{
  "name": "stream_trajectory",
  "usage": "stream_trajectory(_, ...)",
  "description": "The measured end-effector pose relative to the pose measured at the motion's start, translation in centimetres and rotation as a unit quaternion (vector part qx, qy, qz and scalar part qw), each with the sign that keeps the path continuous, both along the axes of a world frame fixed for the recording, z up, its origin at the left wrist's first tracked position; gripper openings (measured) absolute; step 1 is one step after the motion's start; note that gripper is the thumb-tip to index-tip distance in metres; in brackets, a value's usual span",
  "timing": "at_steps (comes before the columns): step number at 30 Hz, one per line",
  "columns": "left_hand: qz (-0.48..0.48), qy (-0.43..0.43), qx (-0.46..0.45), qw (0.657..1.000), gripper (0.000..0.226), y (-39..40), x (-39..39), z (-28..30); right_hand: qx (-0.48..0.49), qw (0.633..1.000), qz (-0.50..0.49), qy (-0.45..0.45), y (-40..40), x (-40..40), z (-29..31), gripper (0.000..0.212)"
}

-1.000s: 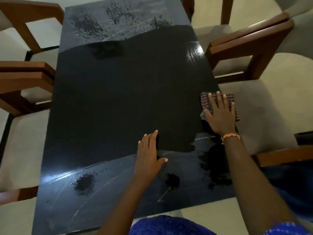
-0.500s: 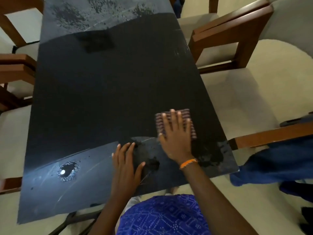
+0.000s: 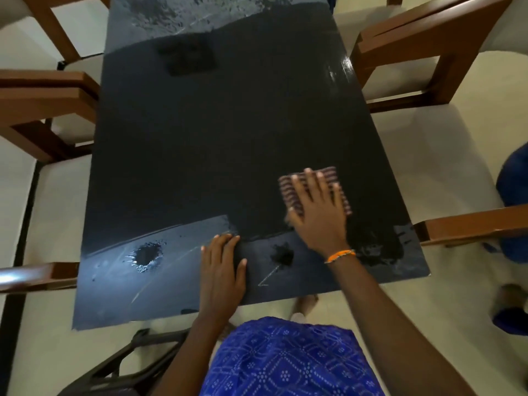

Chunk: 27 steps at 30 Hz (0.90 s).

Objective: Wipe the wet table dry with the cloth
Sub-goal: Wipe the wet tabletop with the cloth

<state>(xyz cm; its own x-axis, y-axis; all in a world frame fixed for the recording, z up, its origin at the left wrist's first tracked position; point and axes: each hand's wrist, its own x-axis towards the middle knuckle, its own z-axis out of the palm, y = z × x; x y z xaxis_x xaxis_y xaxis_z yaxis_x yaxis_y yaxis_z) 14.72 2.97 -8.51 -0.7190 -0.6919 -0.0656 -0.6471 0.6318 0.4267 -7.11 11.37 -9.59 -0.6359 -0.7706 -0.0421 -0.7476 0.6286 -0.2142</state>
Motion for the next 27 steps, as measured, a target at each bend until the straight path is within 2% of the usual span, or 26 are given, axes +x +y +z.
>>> stream_trajectory(5, 0.003, 0.042, 0.020, 0.999, 0.046, -0.6, 1.2, -0.1, 0.039, 0.995, -0.091, 0.019, 0.6, -0.3, -0.1, 0.071)
stream_trajectory(8, 0.024, 0.057, 0.024, 0.998, 0.047, -2.1, 3.2, 0.4, 0.045, 0.994, -0.093, 0.016, -1.9, 2.8, 0.2, 0.072)
stream_trajectory(13, 0.115, 0.059, 0.026, 0.991, 0.048, -6.3, 9.0, 1.4, 0.031, 0.999, -0.010, -0.006, -8.8, 11.5, 0.6, 0.074)
stream_trajectory(19, 0.229, 0.095, 0.029, 0.968, 0.045, -11.5, 18.5, 1.6, 0.023, 0.992, 0.117, -0.033, -19.0, 24.1, 0.2, 0.074)
stream_trajectory(23, 0.300, 0.126, 0.076, 0.943, 0.046, -13.1, 23.4, 1.1, 0.032, 0.981, 0.189, -0.041, -24.7, 30.5, 0.0, 0.073)
stream_trajectory(27, 0.326, 0.152, 0.167, 0.918, 0.045, -14.0, 26.2, 0.9, 0.035, 0.969, 0.240, -0.033, -29.1, 30.6, 0.1, 0.070)
